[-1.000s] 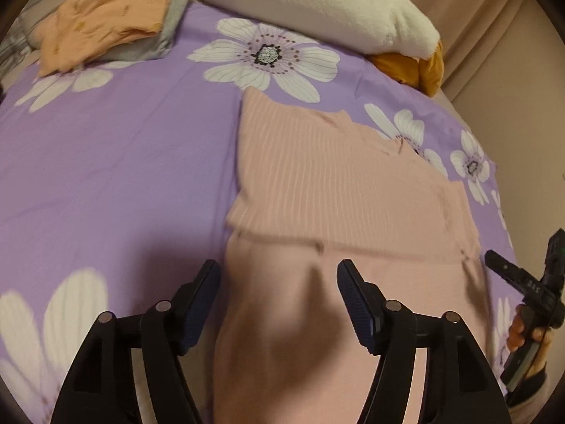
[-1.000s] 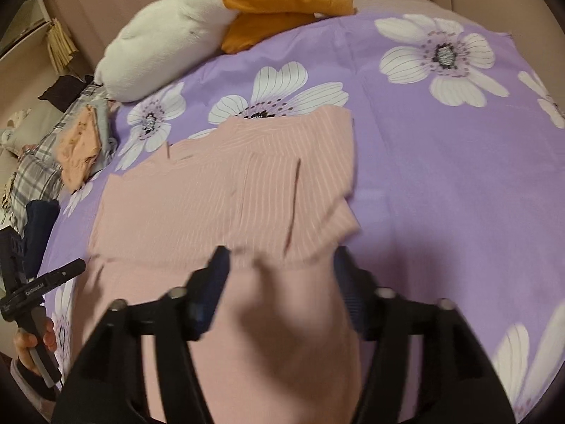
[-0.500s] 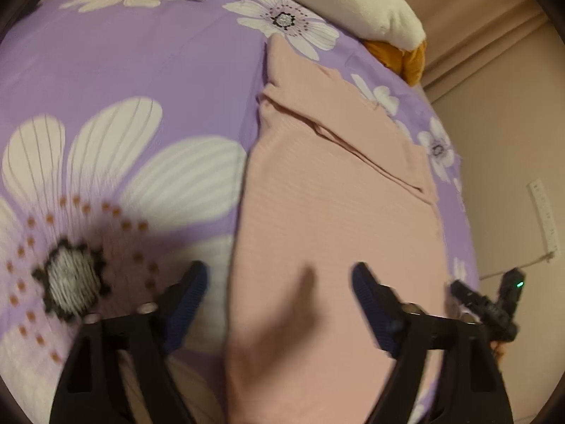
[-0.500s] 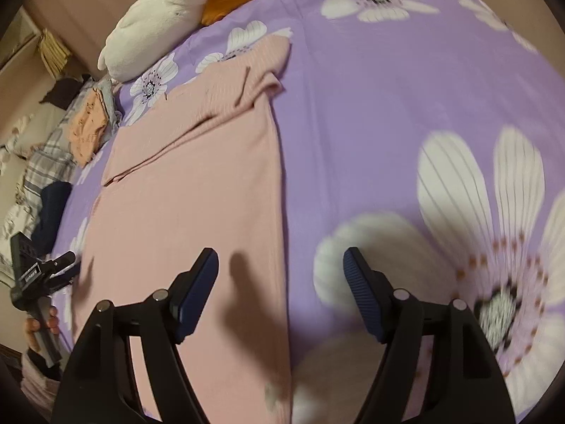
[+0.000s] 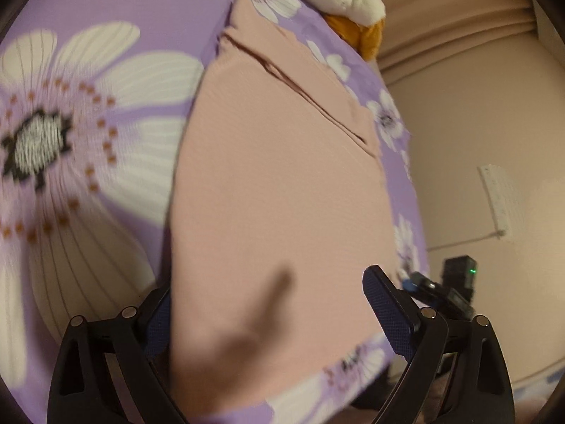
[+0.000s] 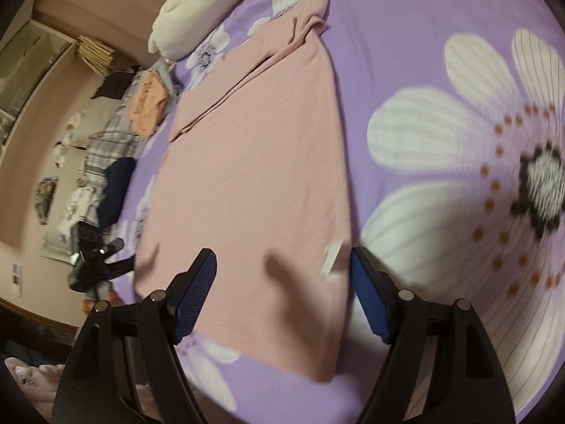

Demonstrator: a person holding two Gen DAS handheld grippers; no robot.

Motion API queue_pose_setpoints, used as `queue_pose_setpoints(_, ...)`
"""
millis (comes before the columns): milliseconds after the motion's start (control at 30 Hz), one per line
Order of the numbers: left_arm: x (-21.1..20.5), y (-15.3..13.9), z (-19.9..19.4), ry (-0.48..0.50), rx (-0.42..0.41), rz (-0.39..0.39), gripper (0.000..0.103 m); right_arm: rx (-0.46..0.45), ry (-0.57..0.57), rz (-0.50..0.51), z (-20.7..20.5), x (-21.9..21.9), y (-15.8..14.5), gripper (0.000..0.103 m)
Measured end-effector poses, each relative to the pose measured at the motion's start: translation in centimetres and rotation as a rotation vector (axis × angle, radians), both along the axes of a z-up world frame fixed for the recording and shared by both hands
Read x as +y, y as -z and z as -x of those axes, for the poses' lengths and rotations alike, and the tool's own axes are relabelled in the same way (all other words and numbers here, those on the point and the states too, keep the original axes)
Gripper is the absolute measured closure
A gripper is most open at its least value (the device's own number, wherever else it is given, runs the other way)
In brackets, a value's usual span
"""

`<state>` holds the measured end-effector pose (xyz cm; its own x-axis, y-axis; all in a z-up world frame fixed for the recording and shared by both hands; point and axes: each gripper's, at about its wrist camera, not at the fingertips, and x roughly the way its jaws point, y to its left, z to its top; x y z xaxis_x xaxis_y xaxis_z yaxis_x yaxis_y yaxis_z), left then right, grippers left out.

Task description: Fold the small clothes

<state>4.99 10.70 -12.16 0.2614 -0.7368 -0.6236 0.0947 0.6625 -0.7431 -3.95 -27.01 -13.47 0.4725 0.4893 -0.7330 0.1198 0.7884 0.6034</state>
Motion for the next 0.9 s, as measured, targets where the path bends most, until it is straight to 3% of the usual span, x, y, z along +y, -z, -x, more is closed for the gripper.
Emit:
queue_pose_setpoints(233,-0.6,0.3,-0.2,-0.022,0.013,0.040,0.010,-0.014,0.022,-0.060,0.0,0.7,0.6,0.027)
queue_pose_setpoints(300,-0.6,0.4,-0.6,-0.060,0.016,0.041,0.016,-0.023,0.034,-0.046,-0.6,0.7,0.6,0.033)
queue_pose_setpoints(400,-0.6,0.8,-1.3,-0.098,0.023,0.049,0.031,-0.030,0.060,-0.025,-1.3,0.6,0.9,0.050)
queue_pose_setpoints(533,-0.8,1.2,-1.9,-0.103,0.044,-0.009,0.061,-0.028,0.085,-0.013,-1.6,-0.1,1.1,0.073)
queue_pose_setpoints(667,-1.1,1.4,-1.8,-0.093,0.056,-0.058,0.089,-0.032,0.084,0.001,-1.1,-0.3,1.1,0.085)
queue_pose_setpoints(900,-0.7,0.5,-0.9,-0.100,0.036,-0.001,0.102,-0.076,0.065,-0.009,-0.7,0.3,0.0,0.094)
